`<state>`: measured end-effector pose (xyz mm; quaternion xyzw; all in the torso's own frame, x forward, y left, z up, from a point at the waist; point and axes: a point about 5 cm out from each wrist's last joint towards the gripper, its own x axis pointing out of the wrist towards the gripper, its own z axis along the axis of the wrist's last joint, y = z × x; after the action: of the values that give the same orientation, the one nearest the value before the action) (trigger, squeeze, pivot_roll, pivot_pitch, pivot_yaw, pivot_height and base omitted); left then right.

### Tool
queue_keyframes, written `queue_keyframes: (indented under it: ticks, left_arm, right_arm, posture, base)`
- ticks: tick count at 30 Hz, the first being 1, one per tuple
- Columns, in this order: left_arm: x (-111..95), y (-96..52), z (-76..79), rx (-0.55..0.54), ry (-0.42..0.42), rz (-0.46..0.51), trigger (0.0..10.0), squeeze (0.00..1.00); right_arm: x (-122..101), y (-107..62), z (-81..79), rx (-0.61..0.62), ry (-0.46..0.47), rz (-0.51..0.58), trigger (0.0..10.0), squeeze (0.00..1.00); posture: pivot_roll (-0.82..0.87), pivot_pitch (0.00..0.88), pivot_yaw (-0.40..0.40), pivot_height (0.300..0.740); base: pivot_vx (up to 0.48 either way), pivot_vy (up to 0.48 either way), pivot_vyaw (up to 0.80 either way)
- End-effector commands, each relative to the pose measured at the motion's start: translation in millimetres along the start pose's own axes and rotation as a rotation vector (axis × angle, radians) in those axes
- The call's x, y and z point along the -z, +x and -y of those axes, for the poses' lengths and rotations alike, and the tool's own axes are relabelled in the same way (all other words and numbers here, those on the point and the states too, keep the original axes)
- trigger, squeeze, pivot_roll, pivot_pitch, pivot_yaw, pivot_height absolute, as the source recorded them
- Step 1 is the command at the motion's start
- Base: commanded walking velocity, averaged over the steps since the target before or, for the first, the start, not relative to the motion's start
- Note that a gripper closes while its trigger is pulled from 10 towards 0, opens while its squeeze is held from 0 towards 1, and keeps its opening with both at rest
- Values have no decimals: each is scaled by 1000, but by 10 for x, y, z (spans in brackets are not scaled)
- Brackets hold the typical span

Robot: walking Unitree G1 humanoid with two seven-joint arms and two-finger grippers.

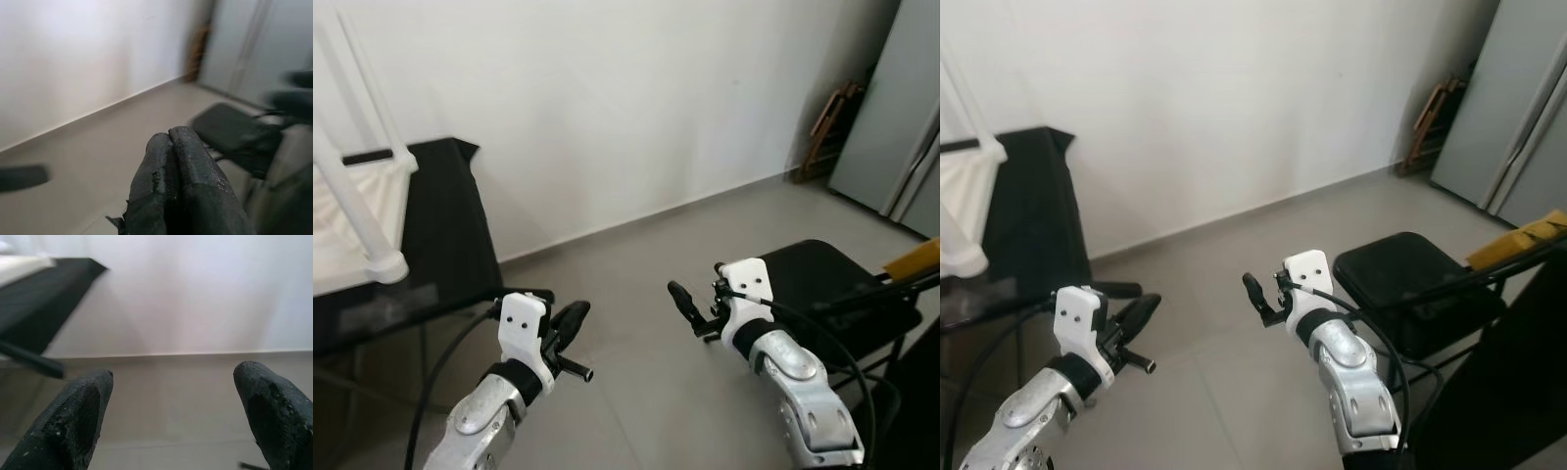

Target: Building children table

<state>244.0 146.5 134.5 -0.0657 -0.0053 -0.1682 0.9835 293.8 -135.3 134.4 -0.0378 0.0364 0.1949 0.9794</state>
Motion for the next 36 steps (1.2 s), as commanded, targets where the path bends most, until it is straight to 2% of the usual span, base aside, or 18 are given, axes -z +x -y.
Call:
queue_keyframes:
  ticks: [1,9,36]
  left_arm:
    - [1,18,-19,-3,-8,-2,10000,0]
    - [13,45,-30,5,1,-9,10000,0]
    - [24,63,-63,15,-18,-14,10000,0]
  right_arm:
    - [-2,6,48,18,1,4,10000,0]
    - [-1,38,60,17,14,6,10000,0]
    - [-6,83,56,1,34,16,10000,0]
  posture:
    - [-157,0,9,740]
    - [-155,0,11,740]
    - [-150,0,15,740]
  base:
    - [0,0,0]
    - [0,0,0]
    - [276,0,0]
